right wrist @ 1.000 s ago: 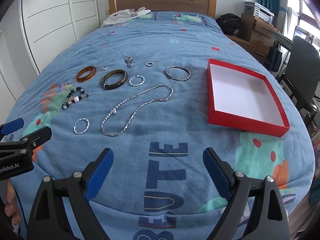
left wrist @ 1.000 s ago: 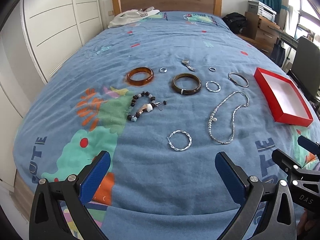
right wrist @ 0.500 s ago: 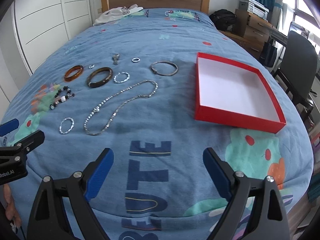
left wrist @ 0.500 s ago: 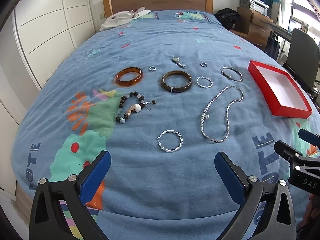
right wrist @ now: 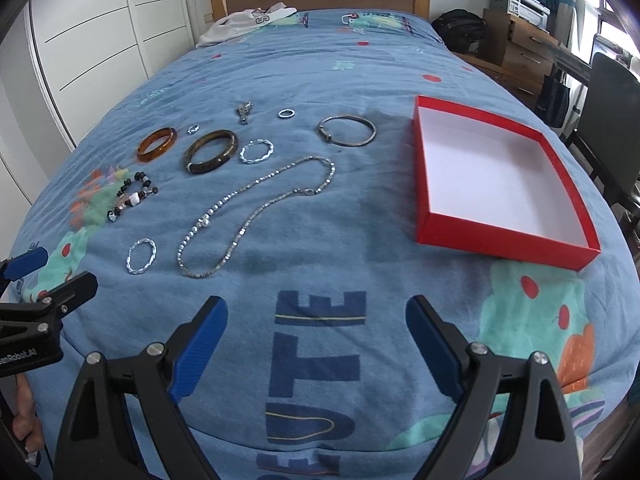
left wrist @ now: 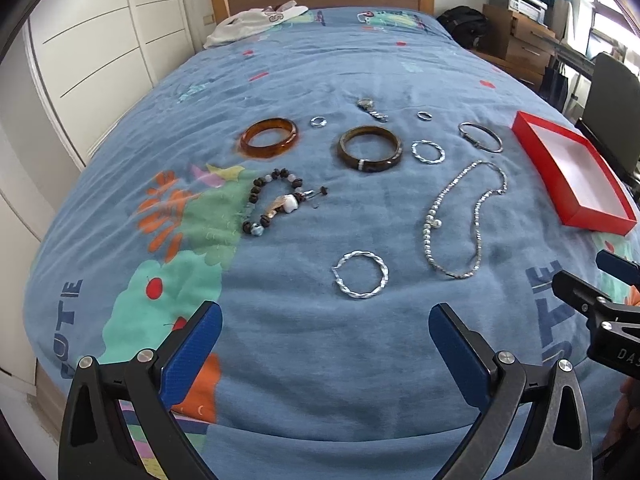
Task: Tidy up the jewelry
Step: 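Move both tools toward the jewelry on the bed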
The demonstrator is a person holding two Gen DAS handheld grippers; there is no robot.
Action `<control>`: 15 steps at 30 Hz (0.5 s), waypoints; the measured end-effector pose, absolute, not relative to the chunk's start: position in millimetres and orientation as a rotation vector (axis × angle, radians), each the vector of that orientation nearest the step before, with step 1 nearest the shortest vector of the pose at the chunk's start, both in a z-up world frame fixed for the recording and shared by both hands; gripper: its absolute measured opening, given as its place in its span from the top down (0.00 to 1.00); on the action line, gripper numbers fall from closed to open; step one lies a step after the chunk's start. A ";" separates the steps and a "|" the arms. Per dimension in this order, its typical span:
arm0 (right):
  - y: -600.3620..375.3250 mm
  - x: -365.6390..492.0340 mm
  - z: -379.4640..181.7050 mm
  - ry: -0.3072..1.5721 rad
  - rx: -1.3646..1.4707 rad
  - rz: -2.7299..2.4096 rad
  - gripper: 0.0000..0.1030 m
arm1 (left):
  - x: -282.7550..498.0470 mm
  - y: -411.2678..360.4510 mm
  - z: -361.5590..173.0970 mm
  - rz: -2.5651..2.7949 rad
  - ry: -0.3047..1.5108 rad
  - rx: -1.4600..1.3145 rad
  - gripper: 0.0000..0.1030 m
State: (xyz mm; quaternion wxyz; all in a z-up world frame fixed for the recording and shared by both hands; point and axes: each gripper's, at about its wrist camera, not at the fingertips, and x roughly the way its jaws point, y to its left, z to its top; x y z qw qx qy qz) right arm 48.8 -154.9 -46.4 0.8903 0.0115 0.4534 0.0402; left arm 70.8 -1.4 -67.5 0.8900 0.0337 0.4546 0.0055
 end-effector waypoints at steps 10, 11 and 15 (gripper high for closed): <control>-151.4 54.0 -42.7 0.936 0.044 0.106 0.12 | 70.0 23.4 -63.1 0.031 0.933 0.043 0.02; -150.8 54.3 -42.3 0.936 0.043 0.109 0.12 | 70.1 23.2 -63.4 0.023 0.935 0.042 0.02; -148.4 56.0 -40.9 0.936 0.043 0.113 0.12 | 71.2 19.2 -65.1 -0.004 0.945 0.053 0.05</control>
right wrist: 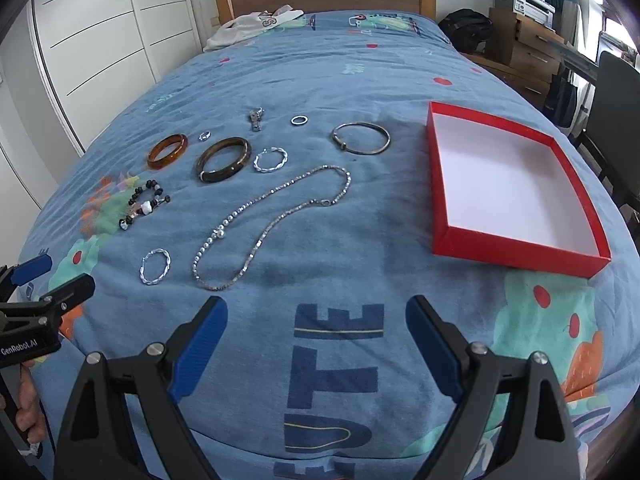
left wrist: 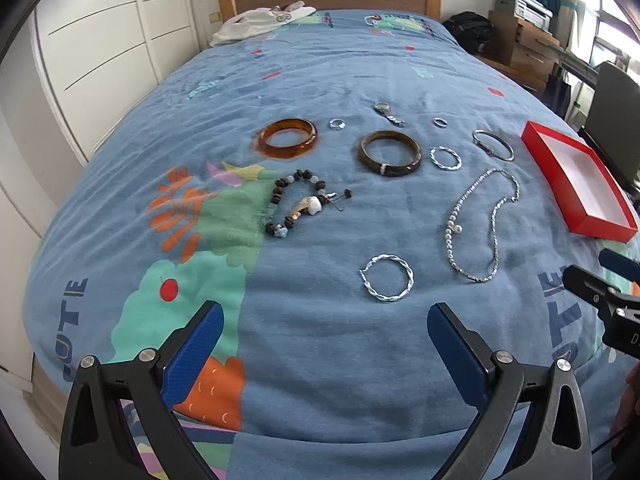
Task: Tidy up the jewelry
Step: 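Move both tools toward the jewelry on the bed, then grasp the twisted silver hoop with the left tool while the right tool grasps the silver chain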
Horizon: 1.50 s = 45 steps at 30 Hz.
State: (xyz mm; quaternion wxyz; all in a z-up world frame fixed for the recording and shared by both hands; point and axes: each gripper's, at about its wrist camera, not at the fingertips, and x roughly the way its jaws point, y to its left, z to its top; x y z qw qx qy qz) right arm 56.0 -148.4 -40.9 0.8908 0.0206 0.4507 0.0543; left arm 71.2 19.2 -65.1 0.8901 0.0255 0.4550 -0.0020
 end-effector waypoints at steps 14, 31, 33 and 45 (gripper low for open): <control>-143.1 62.5 -25.8 0.910 0.061 0.120 0.12 | 74.3 25.8 -62.0 -0.044 0.936 0.049 0.08; -136.7 66.1 -24.5 0.917 0.066 0.123 0.12 | 77.2 30.9 -65.1 -0.053 0.940 0.030 0.08; -136.0 67.2 -24.7 0.919 0.067 0.122 0.12 | 78.5 30.1 -66.2 -0.057 0.942 0.027 0.08; -126.3 86.0 -35.6 0.947 0.110 0.150 0.12 | 92.9 26.3 -81.0 -0.146 0.969 0.027 0.13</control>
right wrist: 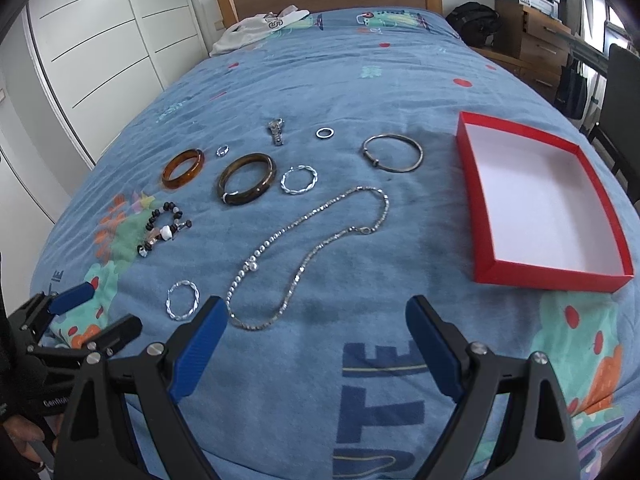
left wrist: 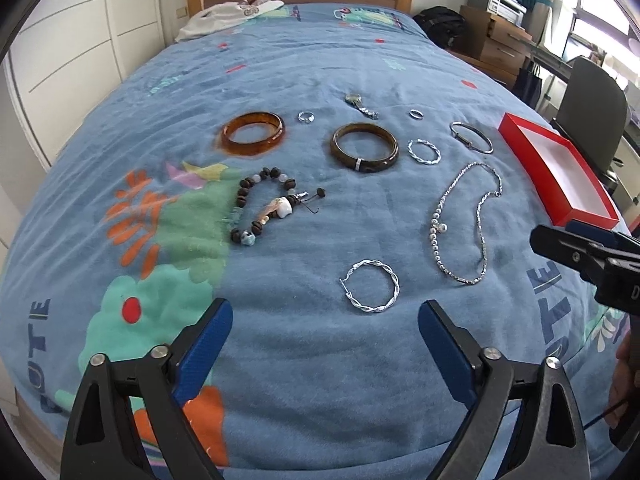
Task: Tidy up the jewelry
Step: 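Grasp the twisted silver hoop with the left tool while the right tool grasps the silver chain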
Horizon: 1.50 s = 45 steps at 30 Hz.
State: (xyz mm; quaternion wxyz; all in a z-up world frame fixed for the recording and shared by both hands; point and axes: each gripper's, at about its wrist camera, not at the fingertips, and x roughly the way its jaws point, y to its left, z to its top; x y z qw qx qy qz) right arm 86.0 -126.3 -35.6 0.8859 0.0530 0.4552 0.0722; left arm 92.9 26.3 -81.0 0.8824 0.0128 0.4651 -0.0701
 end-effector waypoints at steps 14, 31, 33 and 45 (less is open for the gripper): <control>-128.9 114.3 -51.2 0.991 0.190 0.154 0.12 | 106.0 18.4 -96.4 -0.214 1.004 0.035 0.18; -110.1 165.5 -88.6 1.094 0.273 0.190 0.12 | 127.3 13.4 -129.1 -0.260 1.069 0.047 0.28; -105.4 172.6 -90.3 1.094 0.264 0.198 0.13 | 128.0 13.6 -130.0 -0.261 1.064 0.053 0.32; -110.6 176.2 -92.4 1.092 0.166 0.234 0.76 | 127.8 10.9 -125.8 -0.273 1.045 0.071 0.61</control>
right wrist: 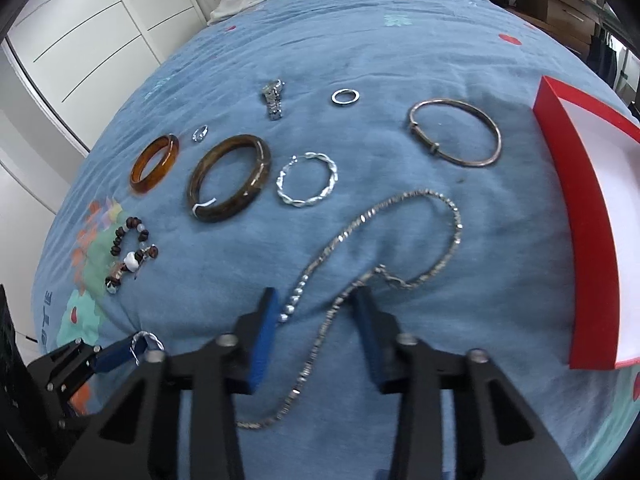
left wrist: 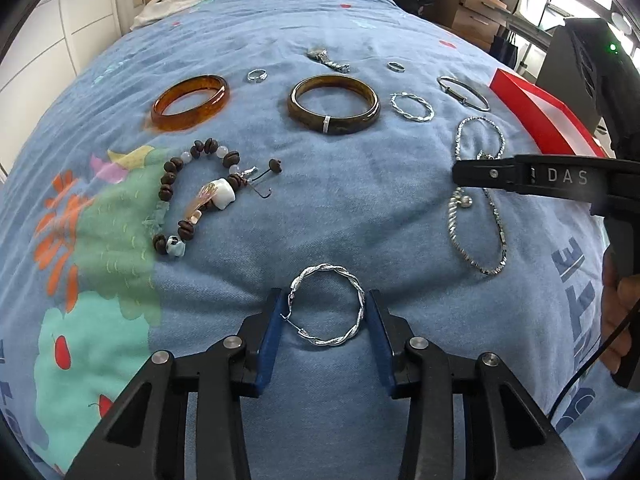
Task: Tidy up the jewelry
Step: 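Grasp the twisted silver hoop with the left tool while the right tool grasps the silver chain, then lift the silver hoop with the left tool while the right tool lifts the chain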
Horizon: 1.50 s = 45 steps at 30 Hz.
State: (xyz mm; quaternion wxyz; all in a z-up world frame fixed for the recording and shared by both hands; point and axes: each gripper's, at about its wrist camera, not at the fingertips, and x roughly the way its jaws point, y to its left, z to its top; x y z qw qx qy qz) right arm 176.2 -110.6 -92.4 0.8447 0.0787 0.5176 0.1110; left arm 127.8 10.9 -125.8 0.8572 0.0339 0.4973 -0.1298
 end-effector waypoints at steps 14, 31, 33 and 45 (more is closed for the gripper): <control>-124.8 158.8 -79.4 1.049 0.189 0.340 0.95 | 124.8 4.3 -106.2 -0.278 1.017 0.035 0.62; -193.4 126.6 40.9 0.817 0.226 0.337 0.95 | 128.2 -43.6 -37.0 -0.367 0.935 0.043 0.62; -201.8 124.0 48.5 0.804 0.205 0.328 0.95 | 126.7 -43.8 -33.4 -0.368 0.931 0.039 0.62; -166.1 122.3 -17.7 0.949 0.258 0.386 0.92 | 114.9 -12.5 -46.2 -0.309 0.963 0.003 0.62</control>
